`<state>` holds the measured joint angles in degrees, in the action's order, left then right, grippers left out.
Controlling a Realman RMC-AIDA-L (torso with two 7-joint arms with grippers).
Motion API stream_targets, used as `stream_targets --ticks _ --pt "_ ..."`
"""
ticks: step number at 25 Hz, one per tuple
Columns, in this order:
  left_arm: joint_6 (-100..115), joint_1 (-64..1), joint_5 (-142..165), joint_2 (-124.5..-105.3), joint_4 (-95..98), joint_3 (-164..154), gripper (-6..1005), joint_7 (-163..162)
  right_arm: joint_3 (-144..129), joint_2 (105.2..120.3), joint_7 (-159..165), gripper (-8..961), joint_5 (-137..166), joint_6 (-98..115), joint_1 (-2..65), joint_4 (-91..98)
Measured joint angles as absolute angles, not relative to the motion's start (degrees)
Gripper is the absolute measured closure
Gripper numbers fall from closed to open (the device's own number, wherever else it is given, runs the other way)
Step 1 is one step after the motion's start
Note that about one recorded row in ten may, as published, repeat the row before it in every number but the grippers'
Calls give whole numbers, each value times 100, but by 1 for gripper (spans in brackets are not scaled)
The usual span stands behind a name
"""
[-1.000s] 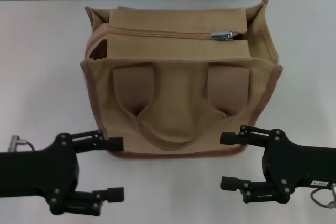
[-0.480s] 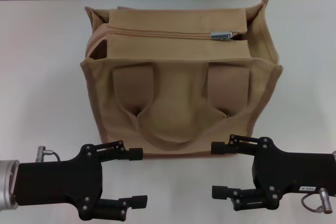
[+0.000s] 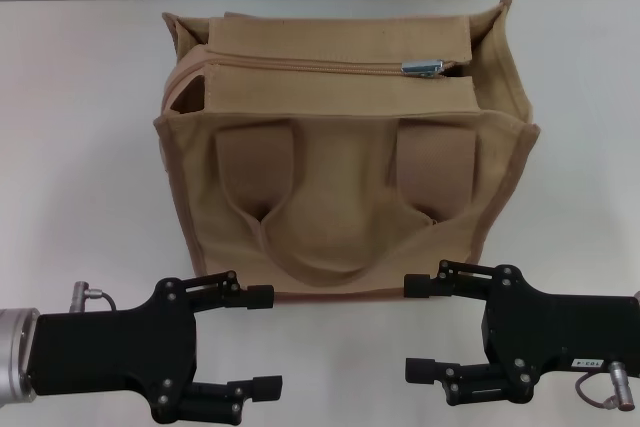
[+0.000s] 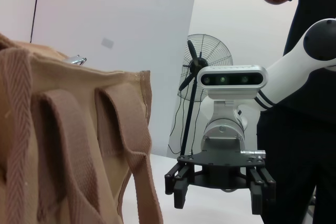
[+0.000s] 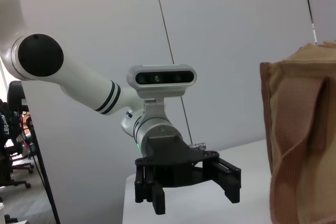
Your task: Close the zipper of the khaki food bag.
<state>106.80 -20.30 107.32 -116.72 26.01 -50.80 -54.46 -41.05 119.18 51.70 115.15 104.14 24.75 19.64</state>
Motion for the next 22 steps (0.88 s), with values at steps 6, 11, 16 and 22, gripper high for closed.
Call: stream_targets --ticks 6,11,16,22 --pt "10694 -2022 10732 -11661 2601 -5080 165 -5433 -4105 11918 5168 151 11515 10414 2478 1960" --pt "10710 -2026 10732 -11660 2601 -5080 165 -5428 -4104 11918 5168 152 11515 10414 2495 1951" --pt "10714 -2040 10731 -11665 2601 -5080 165 -5427 -4105 11918 5168 152 11515 10415 2496 1951" --pt "10714 -2046 10731 -11663 2601 -5080 165 -5424 -4105 11918 5167 151 11515 10415 2502 1951"
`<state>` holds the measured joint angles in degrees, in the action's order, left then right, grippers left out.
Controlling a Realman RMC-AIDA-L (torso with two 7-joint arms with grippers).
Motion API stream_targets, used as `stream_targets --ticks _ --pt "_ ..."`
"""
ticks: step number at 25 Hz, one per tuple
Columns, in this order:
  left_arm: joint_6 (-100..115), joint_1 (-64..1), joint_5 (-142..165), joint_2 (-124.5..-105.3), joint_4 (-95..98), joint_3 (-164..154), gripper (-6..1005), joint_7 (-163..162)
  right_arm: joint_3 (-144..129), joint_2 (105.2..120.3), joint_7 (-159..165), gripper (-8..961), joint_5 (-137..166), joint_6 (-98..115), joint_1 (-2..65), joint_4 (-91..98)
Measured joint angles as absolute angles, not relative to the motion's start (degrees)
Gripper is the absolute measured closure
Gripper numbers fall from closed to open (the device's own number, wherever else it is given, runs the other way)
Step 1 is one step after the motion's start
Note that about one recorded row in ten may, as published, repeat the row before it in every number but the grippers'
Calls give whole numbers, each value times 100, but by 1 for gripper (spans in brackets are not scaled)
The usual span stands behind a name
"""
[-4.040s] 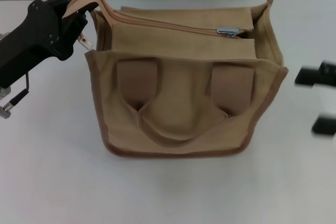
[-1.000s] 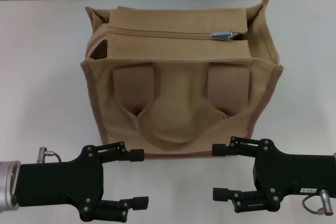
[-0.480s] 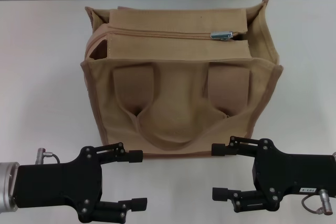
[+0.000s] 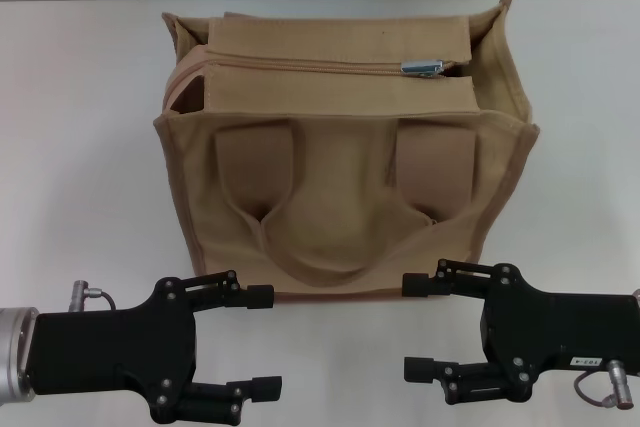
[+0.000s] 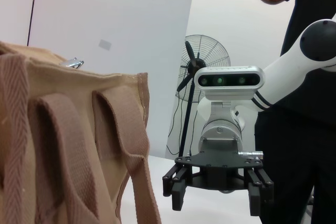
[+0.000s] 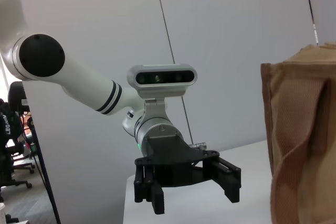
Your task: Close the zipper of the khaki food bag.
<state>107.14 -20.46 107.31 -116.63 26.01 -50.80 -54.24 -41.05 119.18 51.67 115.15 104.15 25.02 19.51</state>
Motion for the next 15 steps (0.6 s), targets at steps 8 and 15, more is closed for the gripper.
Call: stream_targets --ticks 8,15 --pt "10715 -2048 10731 -11663 2601 -5080 165 -5422 -4104 11918 5168 152 11503 10415 2524 1951" --pt "10722 -2048 10731 -11654 2601 -5080 165 -5422 -4104 11918 5168 152 11503 10415 2531 1966"
